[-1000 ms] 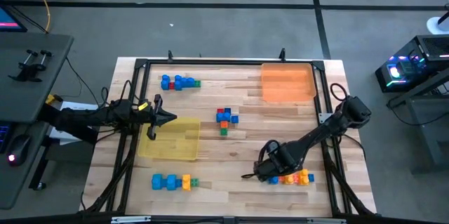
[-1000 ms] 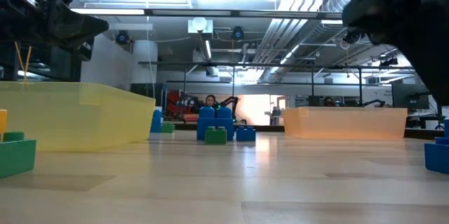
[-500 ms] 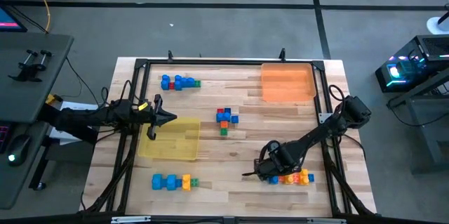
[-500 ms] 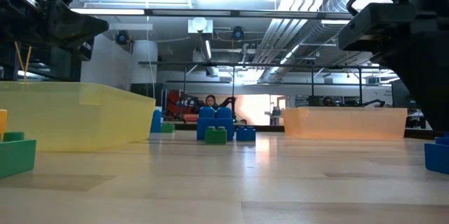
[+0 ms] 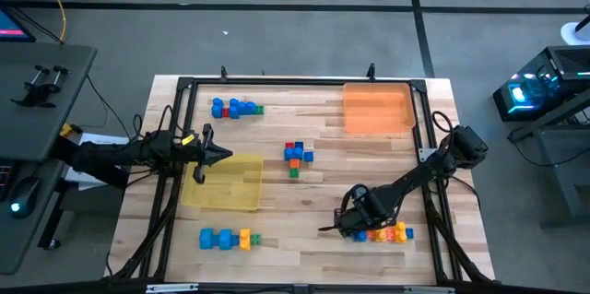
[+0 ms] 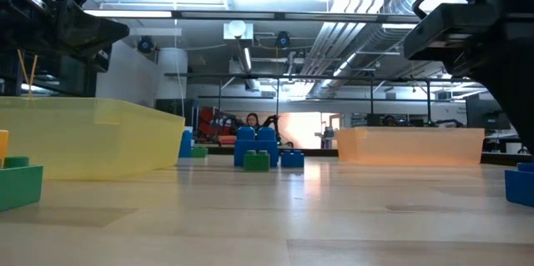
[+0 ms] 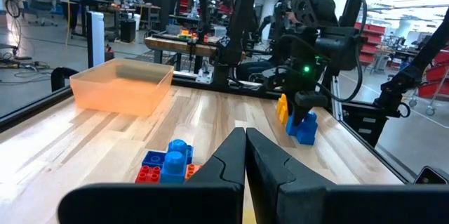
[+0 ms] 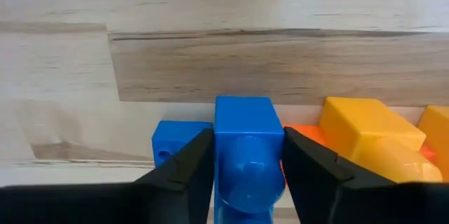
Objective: Sort blocks by size
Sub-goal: Put the large blue 2 stud game piece into the orange bin
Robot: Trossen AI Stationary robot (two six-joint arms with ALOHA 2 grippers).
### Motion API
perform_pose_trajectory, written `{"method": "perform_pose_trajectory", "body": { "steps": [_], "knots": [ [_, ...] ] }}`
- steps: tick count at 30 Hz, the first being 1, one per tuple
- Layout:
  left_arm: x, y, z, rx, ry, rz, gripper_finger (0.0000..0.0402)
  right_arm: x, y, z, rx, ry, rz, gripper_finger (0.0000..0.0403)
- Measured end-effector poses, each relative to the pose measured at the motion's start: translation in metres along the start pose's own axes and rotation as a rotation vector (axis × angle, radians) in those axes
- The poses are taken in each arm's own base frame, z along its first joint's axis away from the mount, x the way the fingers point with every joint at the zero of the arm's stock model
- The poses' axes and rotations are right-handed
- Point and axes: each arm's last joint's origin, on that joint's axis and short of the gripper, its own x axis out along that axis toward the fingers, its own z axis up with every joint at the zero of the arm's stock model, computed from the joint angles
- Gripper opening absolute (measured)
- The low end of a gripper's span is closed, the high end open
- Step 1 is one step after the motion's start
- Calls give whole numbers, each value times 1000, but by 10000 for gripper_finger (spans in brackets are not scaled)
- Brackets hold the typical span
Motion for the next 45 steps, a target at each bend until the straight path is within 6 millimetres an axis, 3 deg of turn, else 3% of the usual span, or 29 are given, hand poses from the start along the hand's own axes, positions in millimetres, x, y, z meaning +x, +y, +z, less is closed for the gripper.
{"method": "perform_pose_trajectory", "body": {
  "steps": [6, 10, 15, 20, 24, 29, 35, 38, 41, 45],
  "knots": [
    [0, 0, 0, 0, 0, 0, 0, -3, 1, -1, -43, -1, -3, 123],
    [0, 0, 0, 0, 0, 0, 0, -21, 4, -2, -113, -25, -12, 118],
    [0, 0, 0, 0, 0, 0, 0, -75, 2, 9, -154, -163, 25, 112],
    [0, 0, 0, 0, 0, 0, 0, -131, -5, 33, -144, -384, 145, 112],
    [0, 0, 0, 0, 0, 0, 0, -159, -14, 65, -115, -566, 177, 112],
    [0, 0, 0, 0, 0, 0, 0, -175, -25, 123, -96, -712, 44, 112],
    [0, 0, 0, 0, 0, 1, 0, -169, -35, 210, -86, -710, -156, 112],
    [0, 0, 0, 0, 0, 0, 0, -161, -41, 249, -69, -671, -171, 112],
    [0, 0, 0, 0, 0, 0, 0, -154, -48, 277, -57, -635, -136, 112],
    [0, 0, 0, 0, 0, 0, 0, -147, -56, 299, -30, -610, -102, 115]
  ]
}}
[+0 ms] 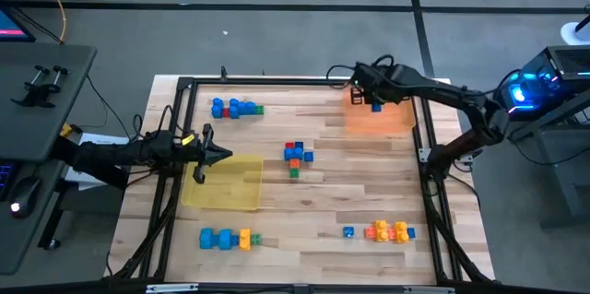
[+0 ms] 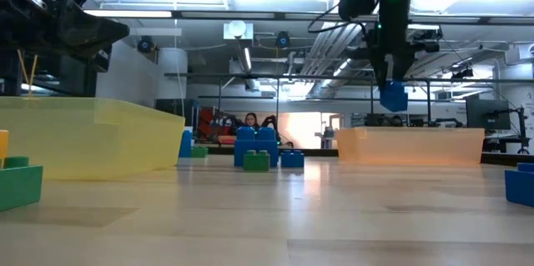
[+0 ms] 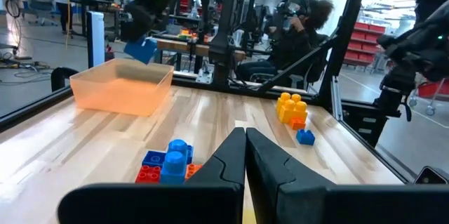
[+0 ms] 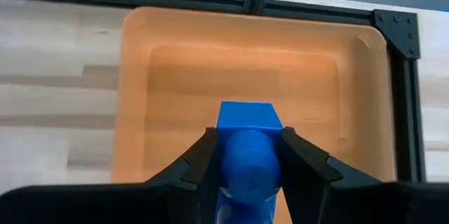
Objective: Sort blocks by size
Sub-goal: Put the large blue 2 stud game piece into the orange bin, then put the small blue 4 stud game piece into the yellow bin
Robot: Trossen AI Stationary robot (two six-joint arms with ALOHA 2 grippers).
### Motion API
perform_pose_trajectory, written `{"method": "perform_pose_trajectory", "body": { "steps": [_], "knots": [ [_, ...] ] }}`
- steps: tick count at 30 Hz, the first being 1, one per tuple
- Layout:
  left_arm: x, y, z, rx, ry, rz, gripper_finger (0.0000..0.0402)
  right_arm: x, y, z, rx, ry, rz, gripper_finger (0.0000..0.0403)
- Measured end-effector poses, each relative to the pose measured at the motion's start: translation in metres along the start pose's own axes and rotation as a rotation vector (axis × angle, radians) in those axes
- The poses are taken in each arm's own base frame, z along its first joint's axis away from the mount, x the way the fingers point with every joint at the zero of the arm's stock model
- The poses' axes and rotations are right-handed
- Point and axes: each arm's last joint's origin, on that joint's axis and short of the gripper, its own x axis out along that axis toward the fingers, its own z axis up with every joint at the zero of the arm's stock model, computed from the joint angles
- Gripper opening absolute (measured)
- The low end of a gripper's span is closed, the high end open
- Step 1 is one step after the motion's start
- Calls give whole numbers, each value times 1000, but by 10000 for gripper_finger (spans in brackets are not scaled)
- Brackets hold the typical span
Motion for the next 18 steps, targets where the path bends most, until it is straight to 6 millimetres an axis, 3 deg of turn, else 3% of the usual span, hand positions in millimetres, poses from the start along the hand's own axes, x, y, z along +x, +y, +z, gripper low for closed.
{"method": "perform_pose_trajectory", "body": {
  "steps": [9, 18],
  "knots": [
    [0, 0, 0, 0, 0, 0, 0, 8, -5, 6, 26, 10, 8, 153],
    [0, 0, 0, 0, 0, 0, 0, -1, -5, 4, -107, 39, 96, 207]
  ]
}}
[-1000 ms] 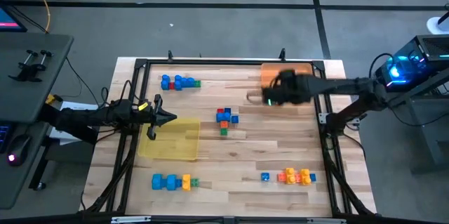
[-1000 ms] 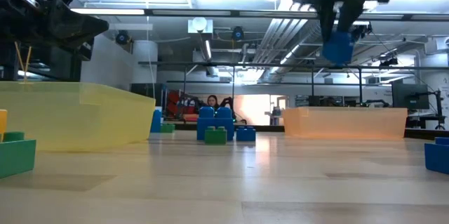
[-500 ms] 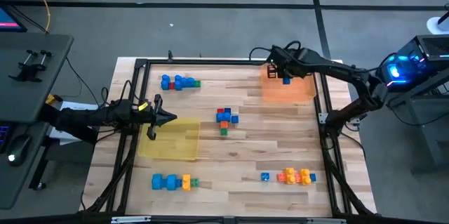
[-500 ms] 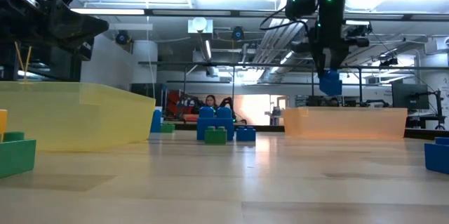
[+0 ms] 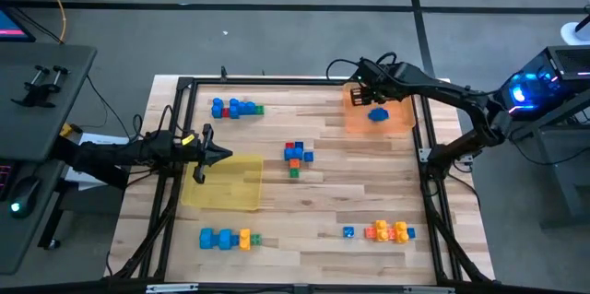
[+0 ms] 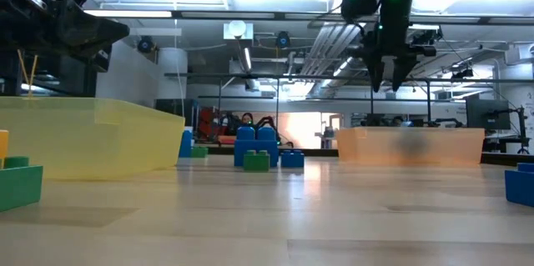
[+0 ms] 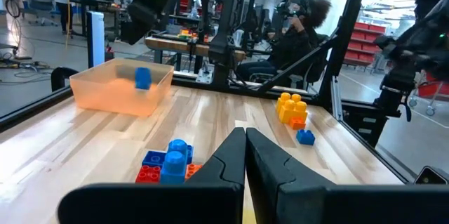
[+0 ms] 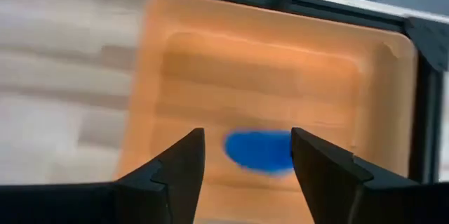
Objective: Sort blocks by size
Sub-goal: Put the small blue 4 stud game piece into the yellow bin
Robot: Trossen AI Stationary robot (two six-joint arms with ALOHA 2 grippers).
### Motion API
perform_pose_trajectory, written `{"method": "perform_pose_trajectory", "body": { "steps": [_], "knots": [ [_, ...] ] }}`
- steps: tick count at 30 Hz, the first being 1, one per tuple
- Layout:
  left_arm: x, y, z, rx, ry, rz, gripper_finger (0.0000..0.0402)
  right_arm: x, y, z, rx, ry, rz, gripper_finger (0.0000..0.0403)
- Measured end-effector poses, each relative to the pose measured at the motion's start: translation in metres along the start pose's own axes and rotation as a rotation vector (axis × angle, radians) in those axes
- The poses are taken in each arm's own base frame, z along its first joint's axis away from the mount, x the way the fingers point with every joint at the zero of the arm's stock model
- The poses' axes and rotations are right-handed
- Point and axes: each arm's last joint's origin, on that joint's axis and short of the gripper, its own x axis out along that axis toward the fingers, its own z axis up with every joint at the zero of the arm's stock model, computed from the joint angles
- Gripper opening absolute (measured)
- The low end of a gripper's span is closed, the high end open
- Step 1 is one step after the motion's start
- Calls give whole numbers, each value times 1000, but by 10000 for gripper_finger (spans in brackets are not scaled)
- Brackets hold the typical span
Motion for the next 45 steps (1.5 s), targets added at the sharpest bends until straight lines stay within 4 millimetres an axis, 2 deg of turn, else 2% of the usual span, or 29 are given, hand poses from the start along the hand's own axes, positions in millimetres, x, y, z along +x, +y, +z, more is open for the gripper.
{"method": "perform_pose_trajectory", "body": {
  "steps": [3, 7, 10, 13, 16, 20, 23, 28, 35, 45],
  "knots": [
    [0, 0, 0, 0, 0, 0, 0, -21, 5, -11, -120, -8, 131, 215],
    [0, 0, 0, 0, 0, 0, 0, -62, 17, -46, -290, -2, 355, 217],
    [0, 0, 0, 0, 0, 0, 0, -91, 28, -87, -415, 50, 492, 217],
    [0, 0, 0, 0, 0, 0, 0, -111, 35, -136, -577, 146, 546, 217],
    [0, 0, 0, 0, 0, 0, 0, -125, 44, -188, -769, 212, 586, 217],
    [0, 0, 0, 0, 0, 0, 0, -135, 55, -248, -1161, 164, 666, 218],
    [0, 0, 0, 0, 0, 0, 0, -134, 68, -280, -1327, 93, 718, 218],
    [0, 0, 0, 0, 0, 0, 0, -112, 95, -310, -1274, 115, 669, 218],
    [0, 0, 0, 0, 0, 0, 0, -79, 123, -337, -1263, 191, 642, 218],
    [0, 0, 0, 0, 0, 0, 0, -49, 130, -355, -1313, 252, 518, 235]
  ]
}}
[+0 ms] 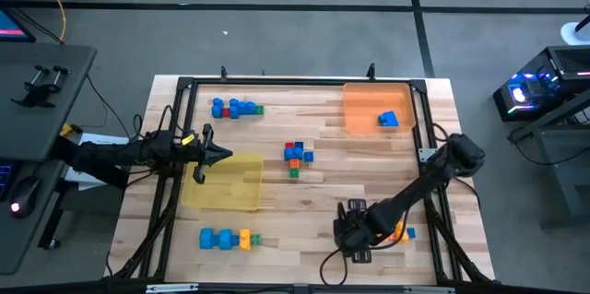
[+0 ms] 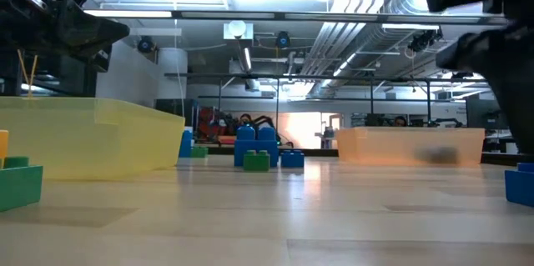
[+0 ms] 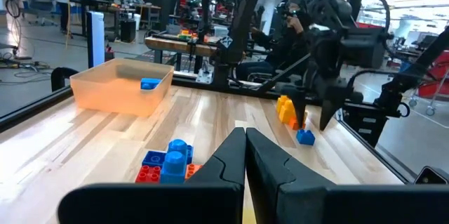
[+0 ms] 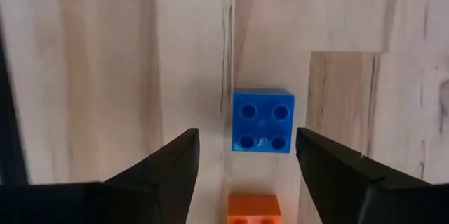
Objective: Sort blocks by size
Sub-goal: Put the small blue 4 stud game piece into the yellow bin
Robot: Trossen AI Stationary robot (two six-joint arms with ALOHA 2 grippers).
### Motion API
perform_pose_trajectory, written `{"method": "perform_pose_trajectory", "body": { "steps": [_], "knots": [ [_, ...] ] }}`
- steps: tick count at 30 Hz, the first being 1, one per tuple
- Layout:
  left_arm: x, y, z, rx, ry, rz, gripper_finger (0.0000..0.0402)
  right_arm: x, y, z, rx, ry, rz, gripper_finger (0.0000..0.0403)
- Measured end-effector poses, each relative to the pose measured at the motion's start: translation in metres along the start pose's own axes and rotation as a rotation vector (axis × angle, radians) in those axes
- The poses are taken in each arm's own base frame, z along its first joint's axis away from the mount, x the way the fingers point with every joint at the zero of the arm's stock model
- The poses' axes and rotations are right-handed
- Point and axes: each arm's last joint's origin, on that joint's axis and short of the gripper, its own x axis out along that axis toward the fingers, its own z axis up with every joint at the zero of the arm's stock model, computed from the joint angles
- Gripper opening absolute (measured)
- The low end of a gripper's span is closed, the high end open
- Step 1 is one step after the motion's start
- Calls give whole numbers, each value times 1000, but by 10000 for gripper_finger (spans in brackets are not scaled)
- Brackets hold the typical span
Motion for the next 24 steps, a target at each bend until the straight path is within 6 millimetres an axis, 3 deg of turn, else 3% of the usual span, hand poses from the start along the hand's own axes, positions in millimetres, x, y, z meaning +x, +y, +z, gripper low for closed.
{"method": "perform_pose_trajectory", "body": {
  "steps": [8, 19, 22, 24],
  "knots": [
    [0, 0, 0, 0, 0, 0, 0, 13, -2, 2, 8, 3, -57, 264],
    [0, 0, 0, 0, 0, 0, 0, 33, 1, 4, 17, 34, -47, 264],
    [0, 0, 0, 0, 0, 0, 0, 32, -2, 3, 57, 42, -74, 231],
    [0, 0, 0, 0, 0, 0, 0, 29, -6, 5, 72, 60, -96, 180]
  ]
}}
